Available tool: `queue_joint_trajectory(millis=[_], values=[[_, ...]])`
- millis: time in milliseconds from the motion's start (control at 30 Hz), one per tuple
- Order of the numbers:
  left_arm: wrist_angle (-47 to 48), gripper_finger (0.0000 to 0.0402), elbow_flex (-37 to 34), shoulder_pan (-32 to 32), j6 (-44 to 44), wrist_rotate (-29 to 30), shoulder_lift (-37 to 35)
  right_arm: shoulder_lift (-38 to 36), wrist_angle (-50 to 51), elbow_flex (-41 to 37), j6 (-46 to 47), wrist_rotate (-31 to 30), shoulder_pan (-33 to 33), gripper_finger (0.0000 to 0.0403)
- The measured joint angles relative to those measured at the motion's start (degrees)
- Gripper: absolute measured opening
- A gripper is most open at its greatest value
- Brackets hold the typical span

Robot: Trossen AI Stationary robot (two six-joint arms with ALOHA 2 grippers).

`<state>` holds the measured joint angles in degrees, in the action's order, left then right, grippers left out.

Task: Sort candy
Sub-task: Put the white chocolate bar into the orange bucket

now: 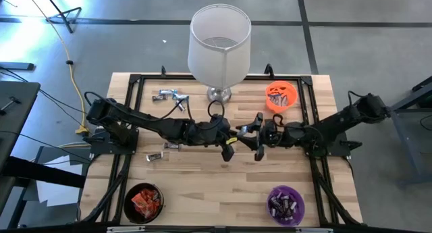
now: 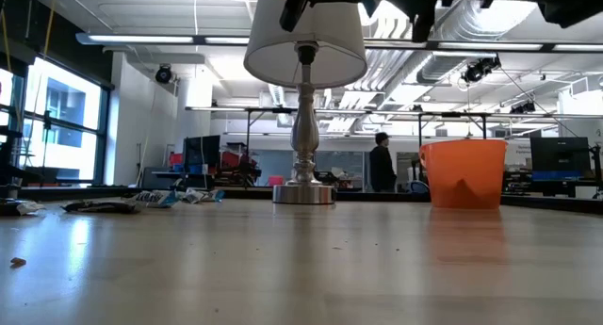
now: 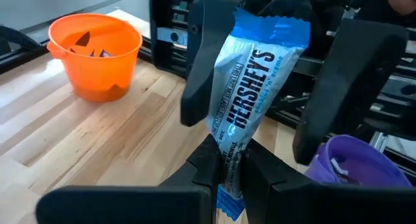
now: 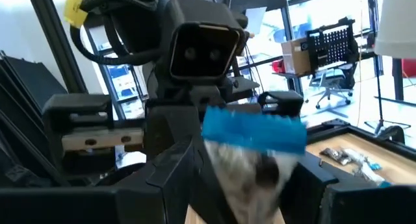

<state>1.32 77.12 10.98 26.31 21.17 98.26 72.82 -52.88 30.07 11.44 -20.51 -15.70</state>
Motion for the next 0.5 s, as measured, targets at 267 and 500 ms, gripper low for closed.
queue_joint_trajectory(millis=[267, 500], values=[[0.50, 0.0028, 0.00, 1.18, -1.08, 0.00, -0.01, 1.09, -0.31, 1.15, -1.44, 0.07, -0.02, 0.0137], [0.55, 0.0028, 0.00, 1.20, -1.55, -0.02, -0.01, 1.09, -0.48, 1.04, -2.94, 0.13, -0.06, 0.0048]])
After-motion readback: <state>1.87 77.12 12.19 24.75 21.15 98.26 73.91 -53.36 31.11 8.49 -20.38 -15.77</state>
